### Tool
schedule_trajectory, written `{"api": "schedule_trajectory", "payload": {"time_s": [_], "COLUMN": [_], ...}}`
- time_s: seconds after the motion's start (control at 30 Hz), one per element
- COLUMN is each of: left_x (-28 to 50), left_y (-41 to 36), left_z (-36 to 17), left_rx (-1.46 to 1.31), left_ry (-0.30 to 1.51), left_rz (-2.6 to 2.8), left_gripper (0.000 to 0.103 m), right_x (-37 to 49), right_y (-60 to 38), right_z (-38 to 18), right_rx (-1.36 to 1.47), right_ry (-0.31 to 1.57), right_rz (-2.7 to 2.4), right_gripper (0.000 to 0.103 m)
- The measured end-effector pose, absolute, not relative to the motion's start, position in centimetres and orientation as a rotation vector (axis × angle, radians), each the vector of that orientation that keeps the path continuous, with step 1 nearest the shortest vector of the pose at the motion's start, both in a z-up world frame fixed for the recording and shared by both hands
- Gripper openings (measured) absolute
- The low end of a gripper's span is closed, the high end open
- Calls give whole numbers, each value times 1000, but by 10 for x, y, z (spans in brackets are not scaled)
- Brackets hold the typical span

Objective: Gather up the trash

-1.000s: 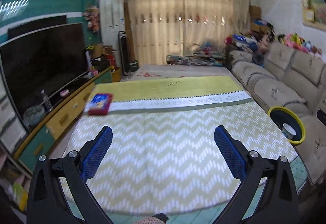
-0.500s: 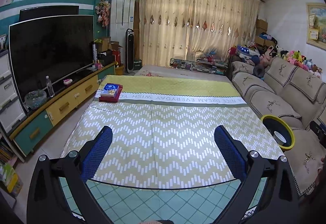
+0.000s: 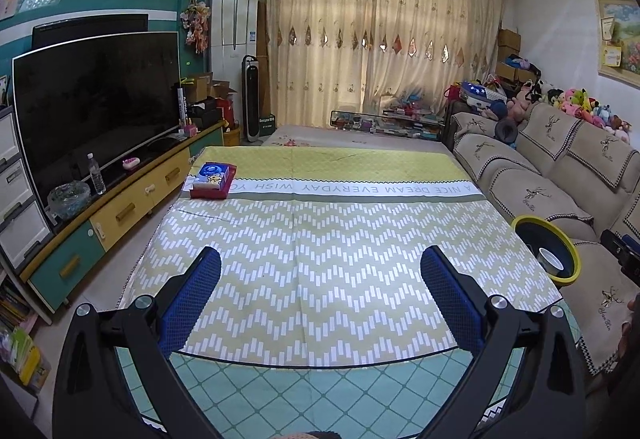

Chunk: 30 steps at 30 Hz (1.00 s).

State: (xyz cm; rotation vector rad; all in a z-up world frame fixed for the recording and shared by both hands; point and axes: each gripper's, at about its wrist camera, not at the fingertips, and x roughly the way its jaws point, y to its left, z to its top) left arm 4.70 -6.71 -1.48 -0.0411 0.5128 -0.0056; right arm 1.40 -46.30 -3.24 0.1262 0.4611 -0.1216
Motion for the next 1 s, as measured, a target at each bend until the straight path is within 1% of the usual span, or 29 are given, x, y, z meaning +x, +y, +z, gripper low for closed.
{"api": "schedule_trajectory", "payload": {"time_s": [1.0], "left_x": [53], "left_y": [-71], "left_z": [-23], "left_rx": [-33], "left_ry": [537], "left_rz": [-29], "left_gripper": [98], "right_x": [18], "right_y": [-463], "right_z": [-38], "right_rx": [131], "right_ry": [471], "right_rz": [-110], "right_gripper": [96]}}
